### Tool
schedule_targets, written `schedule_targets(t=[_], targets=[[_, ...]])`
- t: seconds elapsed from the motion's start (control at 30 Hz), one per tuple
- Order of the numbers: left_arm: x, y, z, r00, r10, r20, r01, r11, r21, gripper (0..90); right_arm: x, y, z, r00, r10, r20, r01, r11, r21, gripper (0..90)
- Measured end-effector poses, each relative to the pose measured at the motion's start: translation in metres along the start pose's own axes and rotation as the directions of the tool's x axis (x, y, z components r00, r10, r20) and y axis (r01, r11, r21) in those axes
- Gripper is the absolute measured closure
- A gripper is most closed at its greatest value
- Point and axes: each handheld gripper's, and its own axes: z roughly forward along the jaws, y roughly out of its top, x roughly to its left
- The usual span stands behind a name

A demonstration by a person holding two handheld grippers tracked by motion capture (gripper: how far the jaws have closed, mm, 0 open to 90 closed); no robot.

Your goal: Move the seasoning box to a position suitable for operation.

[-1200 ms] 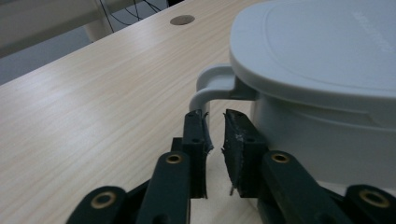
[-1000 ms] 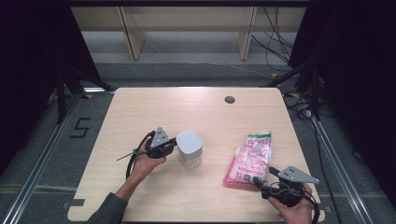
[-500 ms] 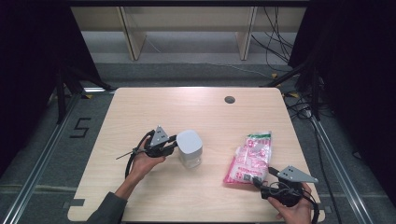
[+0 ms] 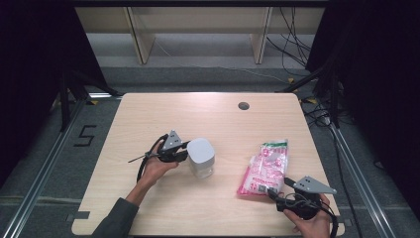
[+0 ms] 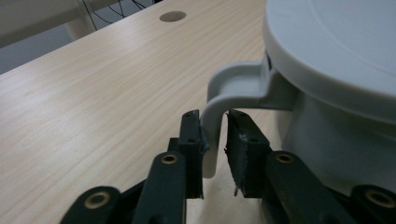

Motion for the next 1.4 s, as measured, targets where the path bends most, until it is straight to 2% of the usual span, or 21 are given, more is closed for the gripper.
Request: schedule_targets(t=[0.03,0.07,0.1,0.13,0.17,0.2,0.23,0.27,0.3,0.33,0.37,0.4,0.47,0.57,0.63,0.7,0.73,0.93,1.13,1.33,1.4], targets=[[-0.001,0.0,0.001,0.9996,-0.027,-0.003,0.027,0.9996,-0.011,78.2,0.0,0.0,0.0,1.0,0.0,0.007,0.0,1.0,0.002,26.3],[0.001,0.001,0.001,1.0,-0.002,0.007,0.002,1.0,-0.002,78.5,0.001,0.0,-0.001,0.9999,0.014,0.003,-0.014,1.0,0.008,26.3],[0.0,0.0,0.001,0.9997,-0.024,0.005,0.024,0.9997,-0.01,78.8,0.001,0.0,-0.001,0.9998,0.018,-0.002,-0.018,1.0,0.007,26.3],[0.001,0.0,0.0,0.9999,0.009,0.009,-0.009,1.0,0.002,79.0,0.001,0.0,-0.002,0.9999,0.009,-0.007,-0.009,1.0,0.011,26.3],[0.0,0.0,-0.002,0.9999,0.01,0.004,-0.01,0.9999,0.0,79.2,0.003,0.0,-0.003,0.9992,0.041,-0.002,-0.041,0.999,0.022,26.3],[-0.001,-0.001,-0.002,0.9999,-0.011,0.0,0.011,0.9999,-0.008,79.4,0.002,0.0,-0.003,0.9994,0.034,0.0,-0.034,0.999,0.019,26.3],[0.002,-0.002,-0.007,0.9993,0.039,-0.002,-0.038,0.9985,0.039,79.6,-0.001,0.0,-0.002,1.0,0.003,-0.004,-0.003,1.0,0.009,26.3],[0.002,-0.002,-0.008,0.9994,0.033,0.001,-0.033,0.9992,0.023,79.9,0.0,0.0,-0.002,1.0,0.004,-0.005,-0.004,1.0,0.01,26.3],[0.001,-0.003,-0.011,0.9994,0.033,-0.002,-0.033,0.9987,0.038,80.3,0.003,0.0,-0.003,0.9991,0.043,-0.001,-0.043,0.999,0.024,26.3],[0.001,-0.003,-0.011,0.9994,0.033,-0.002,-0.033,0.9987,0.038,80.7,0.003,0.0,-0.003,0.9991,0.043,-0.001,-0.043,0.999,0.024,26.3],[-0.002,-0.006,-0.015,0.9999,0.013,-0.007,-0.013,0.9996,0.027,81.3,0.002,0.0,-0.003,0.9994,0.034,-0.003,-0.034,0.999,0.02,26.5],[-0.002,-0.008,-0.018,0.9997,0.023,-0.009,-0.023,0.9994,0.027,81.6,0.003,0.0,-0.003,0.9993,0.037,-0.002,-0.037,0.999,0.021,26.5],[-0.004,-0.01,-0.022,0.9997,0.007,-0.023,-0.006,0.9997,0.022,81.6,0.0,0.001,-0.002,1.0,0.006,-0.005,-0.006,1.0,0.006,26.6],[-0.007,-0.013,-0.026,0.9988,0.001,-0.049,-0.001,0.9999,0.016,81.5,0.002,0.001,-0.003,0.9997,0.025,-0.003,-0.025,1.0,0.013,26.5],[-0.007,-0.014,-0.03,0.9989,0.014,-0.046,-0.013,0.9997,0.018,81.7,0.001,0.001,-0.003,1.0,-0.001,0.001,0.001,1.0,0.003,26.9],[-0.008,-0.015,-0.033,0.9985,0.007,-0.055,-0.006,0.9996,0.028,81.9,0.003,0.0,-0.003,0.9995,0.033,-0.002,-0.033,0.999,0.004,26.8],[-0.011,-0.017,-0.038,0.9983,-0.008,-0.058,0.009,0.9998,0.019,82.0,-0.001,0.001,-0.002,1.0,0.004,-0.007,-0.004,1.0,0.004,26.8],[-0.018,-0.022,-0.048,0.9971,-0.015,-0.074,0.016,0.9998,0.013,82.4,0.001,0.001,-0.003,1.0,0.004,-0.001,-0.004,1.0,0.006,26.9],[-0.028,-0.029,-0.061,0.9973,-0.031,-0.066,0.031,0.9995,0.001,82.7,0.0,0.001,-0.002,0.9999,-0.017,0.002,0.017,1.0,-0.008,26.9],[-0.034,-0.032,-0.07,0.997,-0.048,-0.061,0.048,0.9988,-0.007,82.9,0.001,0.001,-0.001,1.0,-0.002,-0.008,0.002,1.0,-0.005,26.8],[-0.036,-0.033,-0.072,0.9971,-0.047,-0.059,0.047,0.9989,-0.007,82.9,0.001,0.001,-0.001,0.9999,-0.011,0.009,0.011,1.0,-0.005,26.9]])
